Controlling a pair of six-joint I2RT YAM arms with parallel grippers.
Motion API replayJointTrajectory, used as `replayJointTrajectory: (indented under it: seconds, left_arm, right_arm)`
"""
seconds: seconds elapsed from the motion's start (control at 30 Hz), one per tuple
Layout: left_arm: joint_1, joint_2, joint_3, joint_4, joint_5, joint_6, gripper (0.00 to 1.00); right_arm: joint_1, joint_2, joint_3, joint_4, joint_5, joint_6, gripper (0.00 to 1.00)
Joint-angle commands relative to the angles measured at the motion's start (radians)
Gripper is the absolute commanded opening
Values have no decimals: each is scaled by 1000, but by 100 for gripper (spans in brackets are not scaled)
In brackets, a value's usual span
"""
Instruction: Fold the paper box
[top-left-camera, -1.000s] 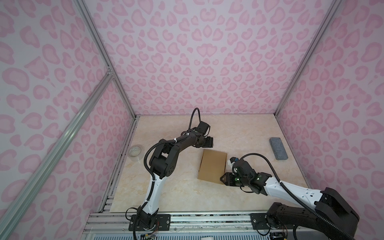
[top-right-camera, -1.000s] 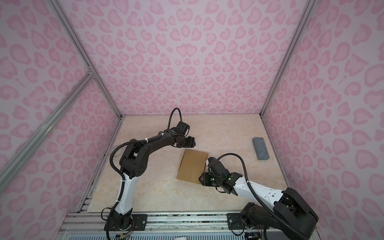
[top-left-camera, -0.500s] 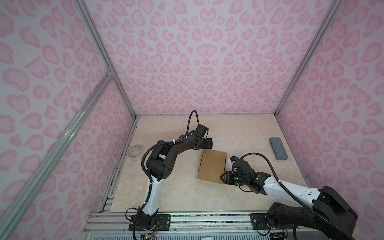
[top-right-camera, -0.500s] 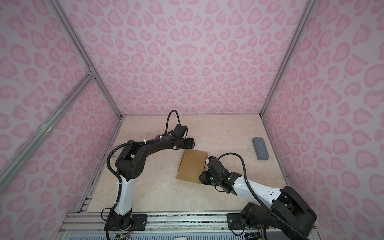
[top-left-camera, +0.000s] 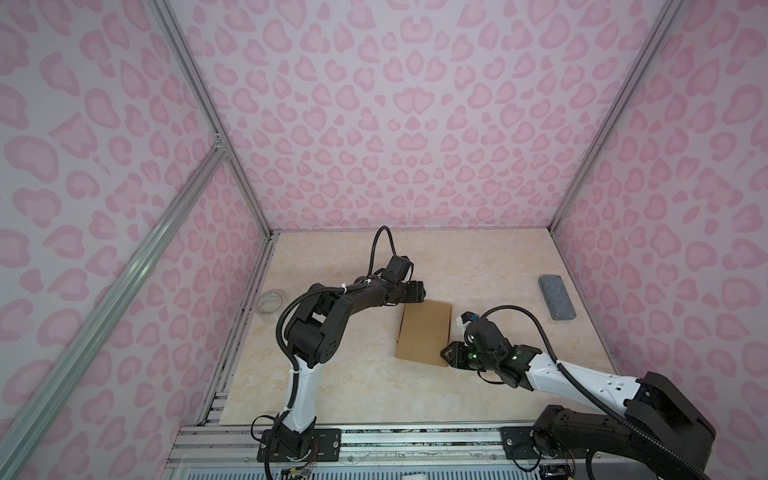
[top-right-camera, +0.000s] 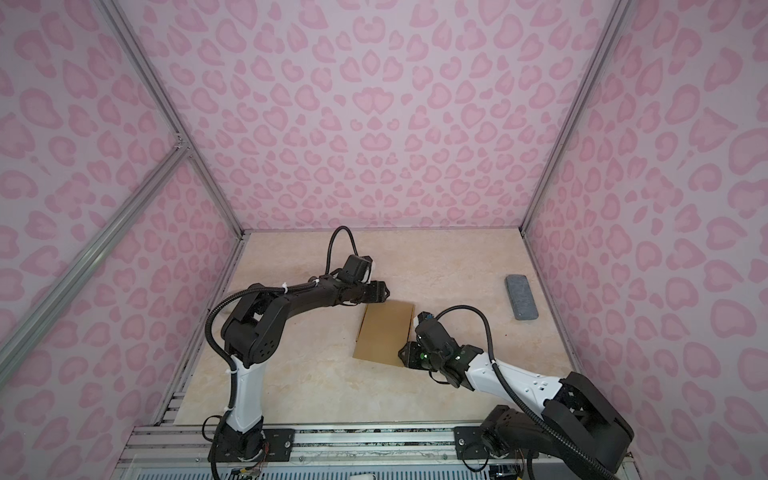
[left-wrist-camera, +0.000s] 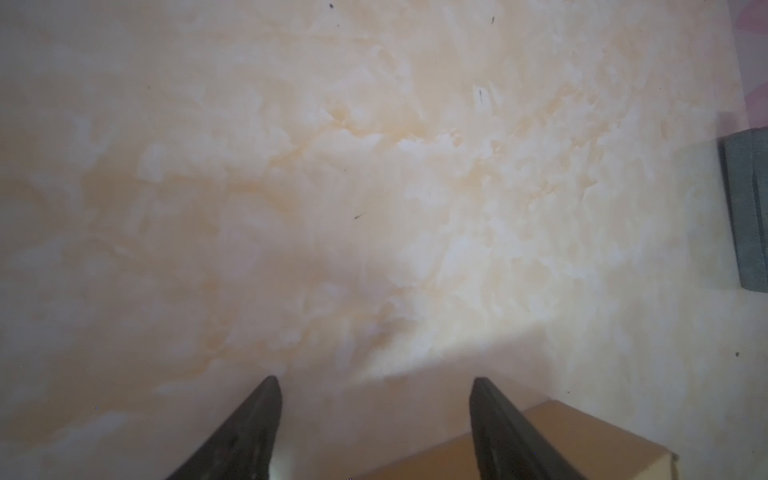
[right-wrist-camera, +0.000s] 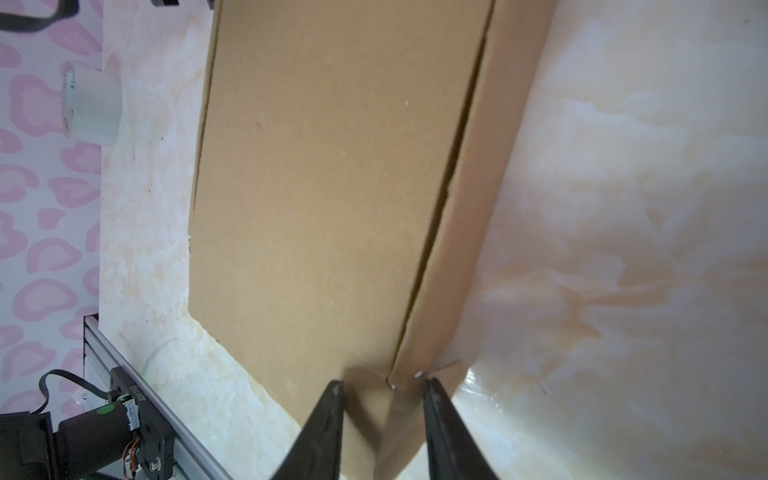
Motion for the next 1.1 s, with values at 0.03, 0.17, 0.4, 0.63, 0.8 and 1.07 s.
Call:
replayJointTrajectory:
  seconds: [0.03, 0.17, 0.4, 0.63, 0.8, 1.07]
  left_arm:
    - [-1, 13, -65, -266, 17, -57, 75]
    - [0, -10, -97, -264, 15, -79, 75]
    - [1, -62, -152, -274, 37, -152, 75]
    - [5, -79, -189, -334, 64, -256, 76]
    - [5, -109, -230, -327, 63, -307, 76]
    - [10, -109, -270, -306, 96, -350, 76]
  right_arm:
    - [-7, -1, -11, 31, 15, 0, 34]
    - [-15, 1, -16, 40, 9, -2, 34]
    - [-26, 7, -14, 46, 0, -12, 32]
    - [-33, 4, -20, 53, -10, -15, 32]
    - [-36, 3, -24, 59, -17, -14, 32]
    - [-42, -2, -28, 58, -18, -22, 30]
